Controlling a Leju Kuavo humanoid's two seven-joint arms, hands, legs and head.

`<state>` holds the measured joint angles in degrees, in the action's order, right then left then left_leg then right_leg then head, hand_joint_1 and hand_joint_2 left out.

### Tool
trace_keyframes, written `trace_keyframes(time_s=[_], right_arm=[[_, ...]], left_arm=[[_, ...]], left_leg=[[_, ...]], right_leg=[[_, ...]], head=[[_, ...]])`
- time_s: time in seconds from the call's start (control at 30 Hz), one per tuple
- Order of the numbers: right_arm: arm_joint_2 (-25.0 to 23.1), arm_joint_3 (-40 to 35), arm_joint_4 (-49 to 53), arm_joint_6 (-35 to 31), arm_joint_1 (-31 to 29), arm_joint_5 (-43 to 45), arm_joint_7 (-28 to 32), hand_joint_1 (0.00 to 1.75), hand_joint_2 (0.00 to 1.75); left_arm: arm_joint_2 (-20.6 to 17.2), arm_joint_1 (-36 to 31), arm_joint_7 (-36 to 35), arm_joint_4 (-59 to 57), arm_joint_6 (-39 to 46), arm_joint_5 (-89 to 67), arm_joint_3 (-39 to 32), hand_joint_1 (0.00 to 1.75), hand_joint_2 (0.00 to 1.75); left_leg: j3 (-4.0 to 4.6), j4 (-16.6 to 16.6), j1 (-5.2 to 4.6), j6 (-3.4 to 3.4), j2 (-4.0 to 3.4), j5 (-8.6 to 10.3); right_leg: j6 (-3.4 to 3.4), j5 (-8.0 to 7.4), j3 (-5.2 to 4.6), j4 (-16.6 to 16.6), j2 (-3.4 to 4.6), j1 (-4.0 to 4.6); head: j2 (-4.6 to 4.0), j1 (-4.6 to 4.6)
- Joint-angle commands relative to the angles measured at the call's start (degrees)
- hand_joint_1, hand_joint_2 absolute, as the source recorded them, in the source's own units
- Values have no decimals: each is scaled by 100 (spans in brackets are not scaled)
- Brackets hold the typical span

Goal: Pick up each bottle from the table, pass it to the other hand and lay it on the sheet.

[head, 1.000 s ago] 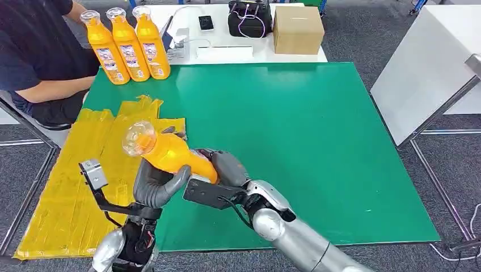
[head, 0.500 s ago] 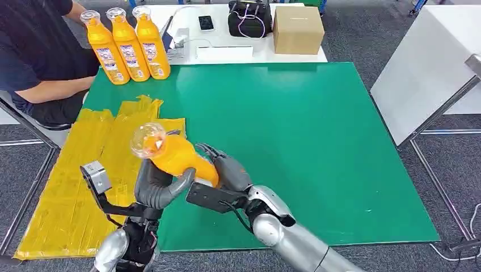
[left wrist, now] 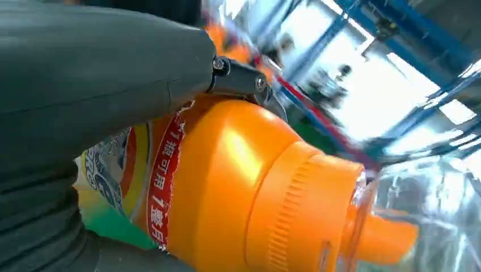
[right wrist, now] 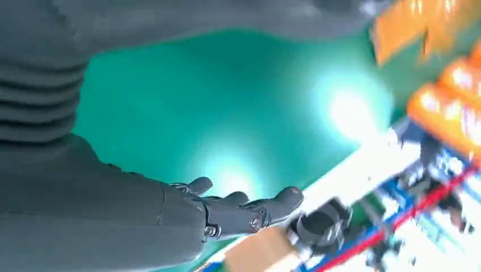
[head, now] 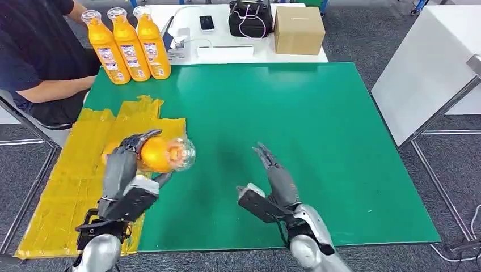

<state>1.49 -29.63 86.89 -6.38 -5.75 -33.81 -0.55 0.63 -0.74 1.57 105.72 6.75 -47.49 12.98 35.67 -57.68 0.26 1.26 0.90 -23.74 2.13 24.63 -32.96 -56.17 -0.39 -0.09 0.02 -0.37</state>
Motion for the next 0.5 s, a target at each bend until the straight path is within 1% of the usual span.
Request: trace_keyframes(time_s=[0.03,0.17,0.2,0.27,0.3,0.33,0.37,0.4,0.43,0.5], right_arm=[[153,685,968,152,389,12,-53,0,0],[142,676,912,150,378,-7,-38,0,0],[142,676,912,150,378,-7,-38,0,0],[142,676,912,150,378,-7,-38,0,0],[102,730,943,84,400,27,31,0,0],[56,864,1114,53,474,213,182,0,0],[40,943,1265,57,511,291,228,0,0],[32,982,1363,77,521,347,260,0,0],[8,1044,1514,161,521,499,315,0,0],[-6,1072,1607,228,444,630,351,0,0]], left_arm=[[13,-190,-44,-272,-132,-218,-453,175,175],[25,-178,-39,-255,-132,-227,-451,175,175],[25,-178,-39,-255,-132,-227,-451,175,175],[25,-178,-39,-255,-132,-227,-451,175,175],[-102,-194,-202,-301,-262,-568,-378,175,175],[-282,-248,-491,-515,-527,-1202,-252,175,175],[-416,-305,-637,-801,-664,-1576,-177,175,175],[-502,-352,-674,-1036,-735,-1758,-117,175,175],[-637,-453,-705,-1545,-852,-1998,-18,175,175],[-824,-622,-669,-2436,-988,-2241,179,175,175]], left_leg=[[-7,1,-2,-1,-10,-2],[-35,0,0,-5,-12,-11],[-16,2,-1,-3,-11,-3],[-26,2,0,-4,-17,-7],[-18,2,0,-3,-16,-5],[-44,0,3,-7,-22,-17],[-26,2,0,-5,-13,-8],[-18,6,-3,-4,-7,-1],[-33,9,-3,-6,-2,-4],[-31,15,-9,-4,3,3]], right_leg=[[0,1,4,2,4,-2],[-2,12,35,4,-2,1],[-1,4,15,4,2,-1],[-2,6,24,6,7,0],[-2,3,16,5,6,0],[-4,13,44,7,10,4],[-3,8,26,5,2,1],[-2,4,16,5,-2,-3],[-4,10,32,6,-8,-3],[-3,5,27,7,-9,-9]], head=[[0,0],[0,0],[0,0],[0,0],[0,0],[0,-2],[0,0],[0,-2],[0,0],[0,-2]])
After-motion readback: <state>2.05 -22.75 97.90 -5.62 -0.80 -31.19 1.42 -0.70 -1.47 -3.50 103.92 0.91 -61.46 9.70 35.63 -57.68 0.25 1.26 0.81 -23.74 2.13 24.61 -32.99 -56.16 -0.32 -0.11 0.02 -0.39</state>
